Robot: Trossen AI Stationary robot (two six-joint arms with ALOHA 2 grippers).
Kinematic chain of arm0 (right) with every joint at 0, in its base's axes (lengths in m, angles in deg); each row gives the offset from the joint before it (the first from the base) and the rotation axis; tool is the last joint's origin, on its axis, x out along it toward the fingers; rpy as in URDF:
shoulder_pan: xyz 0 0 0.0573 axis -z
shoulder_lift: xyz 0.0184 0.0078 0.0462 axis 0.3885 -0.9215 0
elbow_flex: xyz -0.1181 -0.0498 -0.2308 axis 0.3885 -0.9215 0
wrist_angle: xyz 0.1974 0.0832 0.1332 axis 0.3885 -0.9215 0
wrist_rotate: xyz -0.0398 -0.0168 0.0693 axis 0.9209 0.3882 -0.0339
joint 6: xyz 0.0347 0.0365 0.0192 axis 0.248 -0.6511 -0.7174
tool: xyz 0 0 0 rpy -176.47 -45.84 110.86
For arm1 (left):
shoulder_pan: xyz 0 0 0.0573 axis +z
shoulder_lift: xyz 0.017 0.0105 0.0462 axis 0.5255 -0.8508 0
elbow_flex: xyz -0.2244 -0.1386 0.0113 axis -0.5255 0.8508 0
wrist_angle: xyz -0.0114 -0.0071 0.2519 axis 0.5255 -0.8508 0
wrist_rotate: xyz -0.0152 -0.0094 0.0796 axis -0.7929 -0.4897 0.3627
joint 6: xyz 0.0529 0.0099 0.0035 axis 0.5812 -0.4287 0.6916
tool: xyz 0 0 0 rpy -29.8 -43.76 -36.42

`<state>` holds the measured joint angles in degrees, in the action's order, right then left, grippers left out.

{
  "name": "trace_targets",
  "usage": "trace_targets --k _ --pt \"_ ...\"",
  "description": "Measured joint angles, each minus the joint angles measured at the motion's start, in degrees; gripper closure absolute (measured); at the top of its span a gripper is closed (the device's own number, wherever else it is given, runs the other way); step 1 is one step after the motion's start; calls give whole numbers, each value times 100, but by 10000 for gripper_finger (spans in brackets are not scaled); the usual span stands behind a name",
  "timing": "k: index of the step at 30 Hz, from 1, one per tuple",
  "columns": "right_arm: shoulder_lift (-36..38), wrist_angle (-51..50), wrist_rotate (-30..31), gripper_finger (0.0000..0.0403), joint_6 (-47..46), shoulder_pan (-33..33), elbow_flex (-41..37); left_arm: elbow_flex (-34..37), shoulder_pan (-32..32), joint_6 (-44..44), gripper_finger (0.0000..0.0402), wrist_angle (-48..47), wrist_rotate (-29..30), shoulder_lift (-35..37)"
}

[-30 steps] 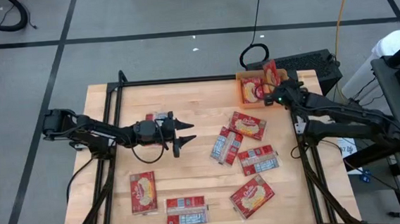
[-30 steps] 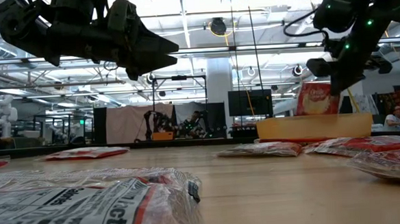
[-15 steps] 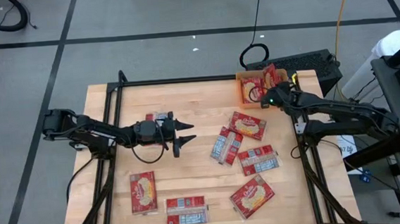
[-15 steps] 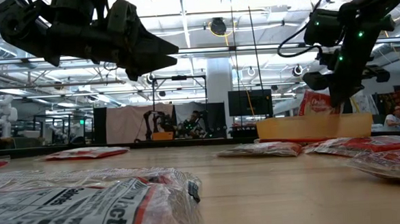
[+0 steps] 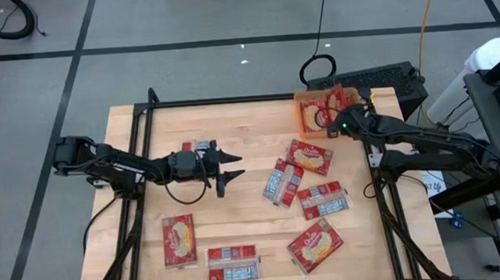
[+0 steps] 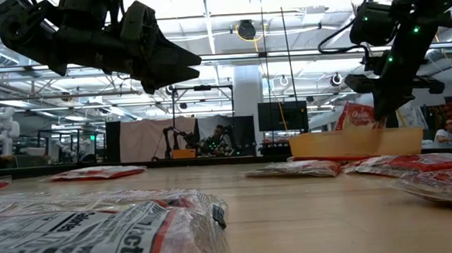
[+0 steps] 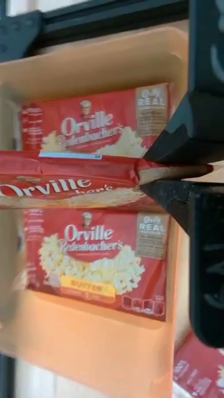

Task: Sort popcorn bags into baskets
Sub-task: Put the red popcorn bag into the orange bin

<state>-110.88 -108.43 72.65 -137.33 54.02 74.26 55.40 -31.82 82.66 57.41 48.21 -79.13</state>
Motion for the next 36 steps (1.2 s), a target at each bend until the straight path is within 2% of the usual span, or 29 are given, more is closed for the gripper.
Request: trace_targets --k 5,14,21,29,36 --pt "0 -118 -192 388 -7 0 15 0 2 -49 193 4 0 0" --pt "-2 -606 -172 388 -77 102 197 -1 4 -58 210 13 2 0" --pt "-2 -610 -224 383 -77 114 197 0 4 -57 200 16 2 0" --pt "-2 -612 -306 336 -110 114 197 0 4 -87 183 13 2 0" --pt "-2 -584 -18 289 -77 114 199 0 2 -212 187 12 2 0"
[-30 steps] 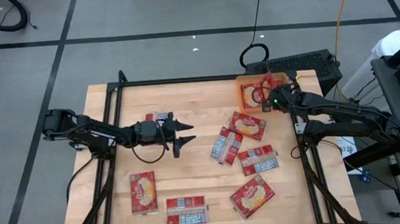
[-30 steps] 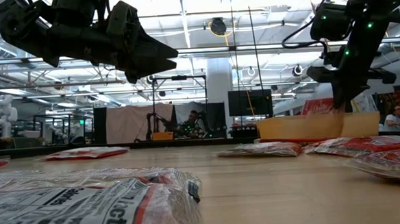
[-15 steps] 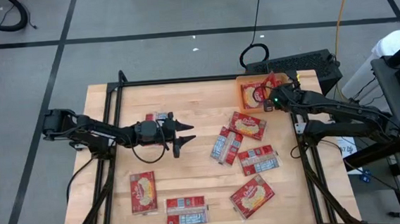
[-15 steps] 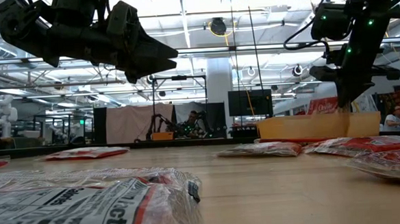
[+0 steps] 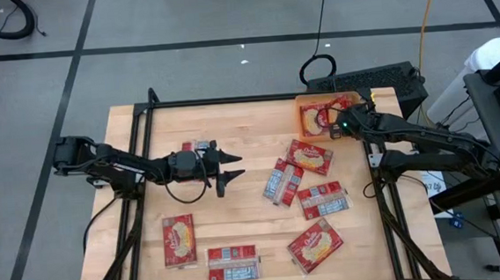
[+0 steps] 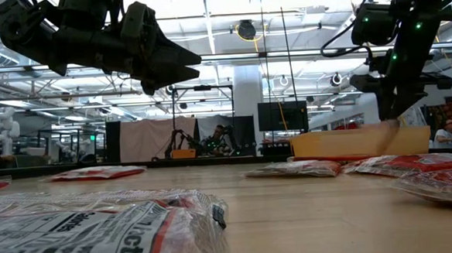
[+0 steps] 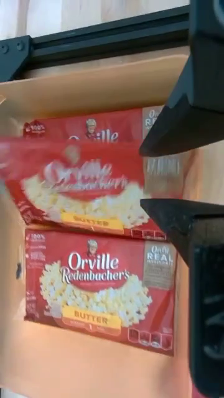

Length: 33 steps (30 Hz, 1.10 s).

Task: Sort popcorn bags into baskets
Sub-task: Put the red popcorn bag into the orange bin

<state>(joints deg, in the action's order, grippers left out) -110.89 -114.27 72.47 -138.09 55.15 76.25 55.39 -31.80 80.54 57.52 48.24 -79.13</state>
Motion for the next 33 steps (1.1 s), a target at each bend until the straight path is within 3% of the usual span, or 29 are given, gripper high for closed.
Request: trace_targets --k 6,11,20,26,30,33 --pt "99 517 1 271 402 -9 0 0 -2 -8 198 -3 0 0" --pt "368 1821 -385 271 1155 -273 0 0 2 -8 207 -186 0 0" --pt "91 4395 -1349 270 2640 -1942 -152 -2 -71 -225 208 -1413 57 0" --pt "-522 5269 -1311 270 3201 -3218 -320 -11 -374 -647 195 -2633 1015 -1" --pt "-1098 5936 -1120 270 3350 -3837 -488 -157 -406 -1576 193 -3707 1992 -2" --pt "-1537 6336 -1016 270 3477 -4138 -546 -283 -281 -2564 193 -4816 2342 -2"
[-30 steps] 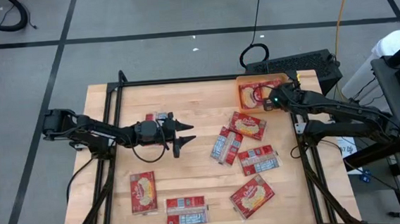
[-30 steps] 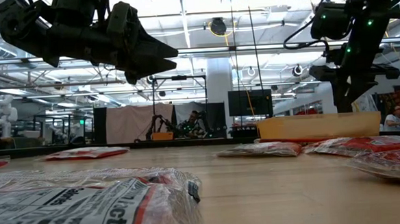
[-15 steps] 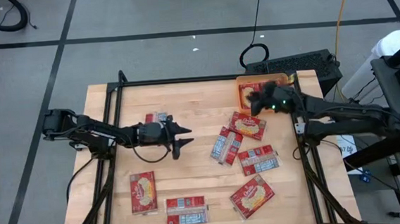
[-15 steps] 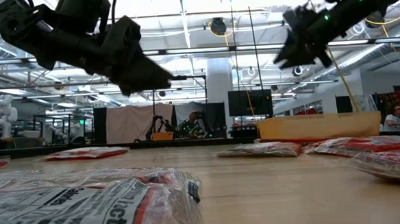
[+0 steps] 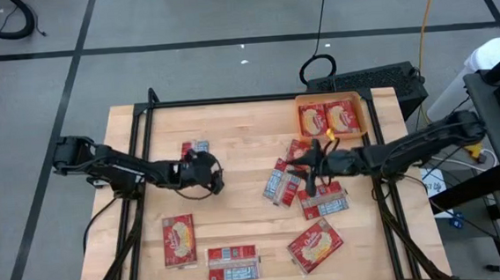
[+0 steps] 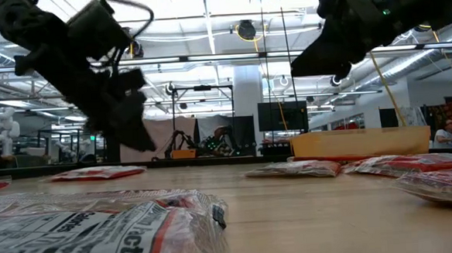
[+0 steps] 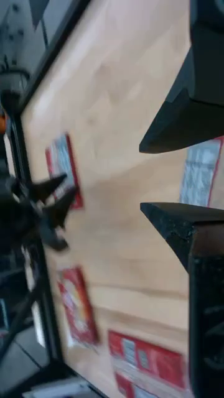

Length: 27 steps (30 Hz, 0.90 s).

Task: Sort popcorn bags into baskets
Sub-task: Put the red popcorn bag into the orange bin

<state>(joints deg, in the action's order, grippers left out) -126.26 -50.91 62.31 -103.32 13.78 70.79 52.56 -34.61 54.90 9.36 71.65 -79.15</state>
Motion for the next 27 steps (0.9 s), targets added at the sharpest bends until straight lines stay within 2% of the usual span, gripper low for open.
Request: trace_targets --k 2,4,9,16,18,21,24,27 --pt "-256 175 -2 270 58 -130 -9 -77 97 -555 192 -622 -24 -2" --pt "-486 365 -4 270 117 -222 -9 -134 115 -750 192 -953 -81 -2" --pt "-851 679 -3 270 280 -305 -13 -145 -176 -630 192 -1103 -112 7" --pt "-975 864 -3 270 282 -304 -13 -671 -938 -730 207 -2372 95 71" --pt "-974 908 -3 270 291 -304 -13 -729 -1205 -595 217 -2445 342 72" --pt "-975 1021 -3 270 321 -304 -13 -706 -1527 -550 223 -2593 392 72" --pt "-975 1046 -3 271 323 -304 -13 -704 -1765 -1030 212 -2906 350 55" --pt "-975 1054 -3 270 323 -304 -13 -700 -2026 -1131 187 -3023 349 15"
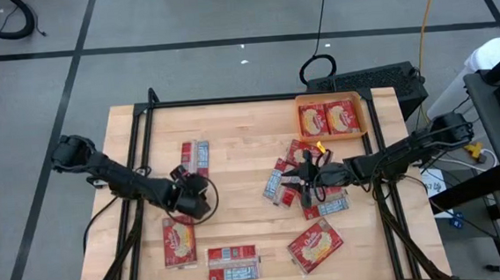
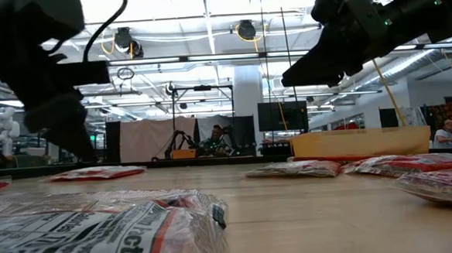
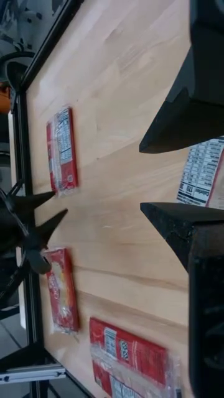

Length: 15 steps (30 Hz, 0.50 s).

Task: Sort popcorn bags into baskets
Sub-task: Put the red popcorn bag into the orange bin

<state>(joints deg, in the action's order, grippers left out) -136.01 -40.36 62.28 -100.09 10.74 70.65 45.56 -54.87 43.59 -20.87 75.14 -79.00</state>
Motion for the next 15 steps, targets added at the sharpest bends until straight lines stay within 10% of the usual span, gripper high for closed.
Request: trace_targets --k 15 --pt "0 274 9 271 753 15 2 9 -459 314 105 -129 815 -646"
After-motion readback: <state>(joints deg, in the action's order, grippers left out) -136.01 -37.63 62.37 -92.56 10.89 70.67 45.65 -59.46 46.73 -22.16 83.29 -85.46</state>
